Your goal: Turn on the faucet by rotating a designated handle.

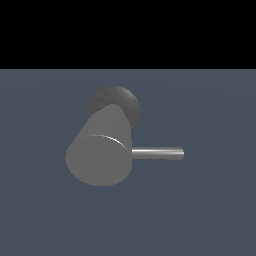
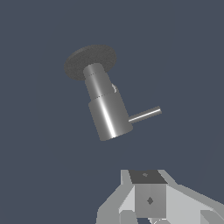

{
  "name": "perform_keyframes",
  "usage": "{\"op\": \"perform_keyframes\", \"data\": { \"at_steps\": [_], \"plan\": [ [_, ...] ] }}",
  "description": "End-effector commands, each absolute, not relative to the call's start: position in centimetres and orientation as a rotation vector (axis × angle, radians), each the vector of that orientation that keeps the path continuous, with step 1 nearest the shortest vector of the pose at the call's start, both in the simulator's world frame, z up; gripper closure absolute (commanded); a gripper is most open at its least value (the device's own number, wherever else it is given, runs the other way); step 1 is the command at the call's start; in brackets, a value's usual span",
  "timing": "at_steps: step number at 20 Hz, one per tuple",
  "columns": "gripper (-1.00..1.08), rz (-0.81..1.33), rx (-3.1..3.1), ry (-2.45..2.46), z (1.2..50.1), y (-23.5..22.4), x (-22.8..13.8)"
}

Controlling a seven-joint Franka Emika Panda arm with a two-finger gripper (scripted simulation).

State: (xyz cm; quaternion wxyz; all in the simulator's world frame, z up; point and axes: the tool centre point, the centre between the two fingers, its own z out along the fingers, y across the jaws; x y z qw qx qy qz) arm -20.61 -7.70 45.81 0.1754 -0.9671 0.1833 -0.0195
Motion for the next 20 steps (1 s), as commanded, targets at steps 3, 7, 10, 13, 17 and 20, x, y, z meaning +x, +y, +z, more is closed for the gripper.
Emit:
{"op": "perform_keyframes", "data": {
  "at_steps": [3,7,10,13,17,20],
  "plan": [
    [1.08,-0.057,-2.545,0.706,43.7,-10.6,-19.4],
    [1.08,-0.057,-2.378,0.842,41.6,-12.8,-18.8],
    [1.08,-0.057,-2.258,0.93,40.0,-14.2,-18.5],
    [1.08,-0.057,-2.142,1.007,38.4,-15.4,-18.3],
    [1.08,-0.057,-1.996,1.096,36.2,-16.7,-18.3],
    [1.08,-0.057,-1.893,1.153,34.6,-17.5,-18.3]
  ]
}}
